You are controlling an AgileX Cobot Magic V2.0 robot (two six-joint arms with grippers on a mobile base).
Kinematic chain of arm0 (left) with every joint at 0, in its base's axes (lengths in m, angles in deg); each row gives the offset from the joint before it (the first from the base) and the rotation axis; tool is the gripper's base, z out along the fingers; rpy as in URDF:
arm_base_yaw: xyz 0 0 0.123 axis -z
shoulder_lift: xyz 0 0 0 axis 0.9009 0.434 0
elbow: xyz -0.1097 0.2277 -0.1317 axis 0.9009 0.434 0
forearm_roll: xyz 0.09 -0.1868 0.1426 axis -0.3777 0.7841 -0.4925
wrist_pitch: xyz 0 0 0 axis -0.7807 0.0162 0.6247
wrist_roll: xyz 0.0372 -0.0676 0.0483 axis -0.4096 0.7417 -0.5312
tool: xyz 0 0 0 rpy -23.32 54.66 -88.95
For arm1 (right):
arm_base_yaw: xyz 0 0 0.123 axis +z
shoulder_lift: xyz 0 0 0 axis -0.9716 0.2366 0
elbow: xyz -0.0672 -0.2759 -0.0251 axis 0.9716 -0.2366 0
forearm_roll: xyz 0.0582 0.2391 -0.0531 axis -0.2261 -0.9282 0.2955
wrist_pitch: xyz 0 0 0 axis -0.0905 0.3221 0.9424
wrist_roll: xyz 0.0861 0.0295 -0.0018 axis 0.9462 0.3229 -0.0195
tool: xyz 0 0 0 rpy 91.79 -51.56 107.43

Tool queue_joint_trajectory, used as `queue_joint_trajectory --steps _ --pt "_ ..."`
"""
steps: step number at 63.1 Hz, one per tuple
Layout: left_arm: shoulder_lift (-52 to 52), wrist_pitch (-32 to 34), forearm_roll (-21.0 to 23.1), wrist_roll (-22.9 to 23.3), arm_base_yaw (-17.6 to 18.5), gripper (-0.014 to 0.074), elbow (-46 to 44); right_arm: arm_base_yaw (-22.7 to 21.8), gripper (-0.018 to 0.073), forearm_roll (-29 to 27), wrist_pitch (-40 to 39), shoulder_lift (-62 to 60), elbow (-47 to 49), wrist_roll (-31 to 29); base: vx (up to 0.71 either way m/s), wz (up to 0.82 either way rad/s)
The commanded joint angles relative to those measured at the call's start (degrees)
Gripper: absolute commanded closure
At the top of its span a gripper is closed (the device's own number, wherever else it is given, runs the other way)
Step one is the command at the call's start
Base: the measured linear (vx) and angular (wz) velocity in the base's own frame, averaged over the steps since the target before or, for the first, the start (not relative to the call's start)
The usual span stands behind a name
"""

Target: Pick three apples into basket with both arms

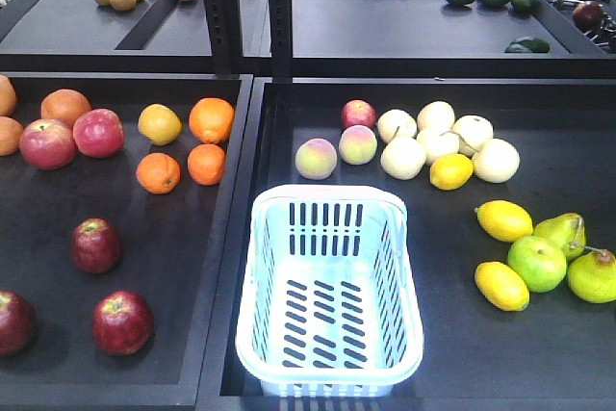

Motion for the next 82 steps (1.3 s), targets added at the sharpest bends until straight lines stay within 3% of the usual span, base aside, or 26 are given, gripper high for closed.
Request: queue_joint_trajectory --steps 1,82 --pt "-0.9 4.0 0.5 0.3 0.0 0.0603 0.2 -0.3 0.0568 0.6 -4.3 -0.7 -0.7 0.0 0.03 -0.03" --pt "-0.9 4.0 0.5 0.3 0.0 0.0603 0.2 -0.3 0.0568 0.6 -4.3 -0.7 -0.7 0.0 0.04 -0.02"
